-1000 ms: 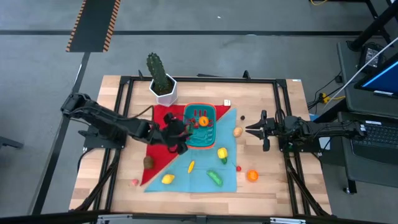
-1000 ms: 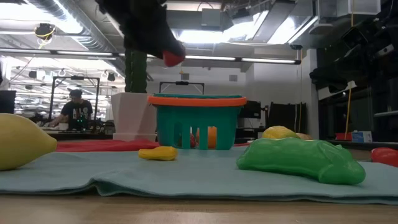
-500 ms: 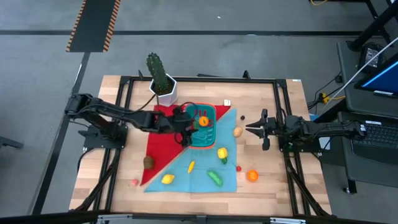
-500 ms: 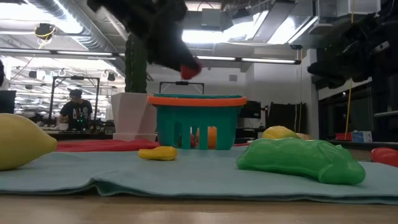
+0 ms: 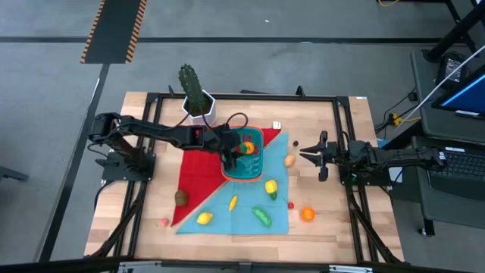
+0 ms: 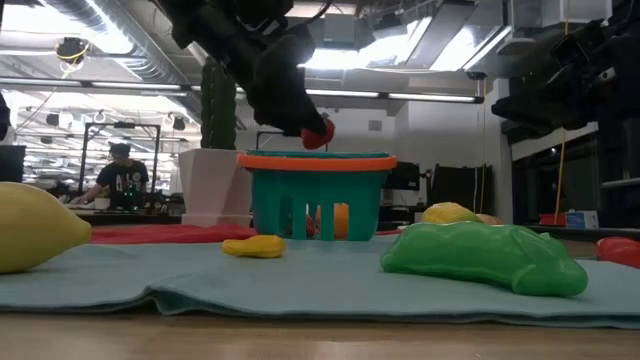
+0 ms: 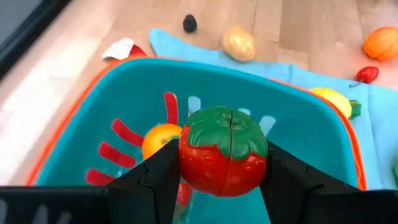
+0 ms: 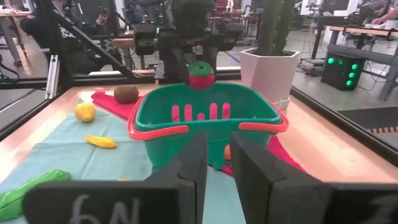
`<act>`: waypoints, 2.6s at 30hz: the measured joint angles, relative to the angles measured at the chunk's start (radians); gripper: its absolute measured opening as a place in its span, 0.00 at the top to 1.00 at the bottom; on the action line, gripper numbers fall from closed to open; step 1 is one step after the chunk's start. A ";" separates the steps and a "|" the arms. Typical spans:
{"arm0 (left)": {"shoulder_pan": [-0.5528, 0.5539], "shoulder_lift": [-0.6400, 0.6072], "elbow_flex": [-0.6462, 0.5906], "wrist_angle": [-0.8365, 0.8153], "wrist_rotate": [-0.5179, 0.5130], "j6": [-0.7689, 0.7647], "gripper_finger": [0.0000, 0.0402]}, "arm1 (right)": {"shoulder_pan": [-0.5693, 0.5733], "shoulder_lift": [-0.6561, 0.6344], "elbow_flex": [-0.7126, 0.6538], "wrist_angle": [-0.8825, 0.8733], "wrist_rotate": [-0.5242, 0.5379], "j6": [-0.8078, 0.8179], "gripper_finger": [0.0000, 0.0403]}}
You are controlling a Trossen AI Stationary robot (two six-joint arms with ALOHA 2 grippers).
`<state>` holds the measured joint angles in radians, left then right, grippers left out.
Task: Pick and placing Produce into tupperware
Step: Put the strawberry into the basket
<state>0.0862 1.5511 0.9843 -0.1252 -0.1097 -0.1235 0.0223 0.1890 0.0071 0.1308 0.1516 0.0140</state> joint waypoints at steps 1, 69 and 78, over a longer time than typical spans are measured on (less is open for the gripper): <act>0.002 0.005 0.008 -0.001 0.000 0.008 0.57 | 0.000 0.000 0.000 0.000 0.000 0.001 0.82; -0.004 0.325 0.283 -0.263 0.018 0.134 0.46 | 0.000 -0.001 0.000 -0.010 -0.005 0.000 0.82; -0.003 0.324 0.283 -0.263 0.018 0.135 0.46 | 0.000 -0.001 0.000 -0.010 -0.005 0.000 0.82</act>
<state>0.0830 1.8751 1.2671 -0.3882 -0.0917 0.0113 0.0223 0.1876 0.0071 0.1207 0.1467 0.0139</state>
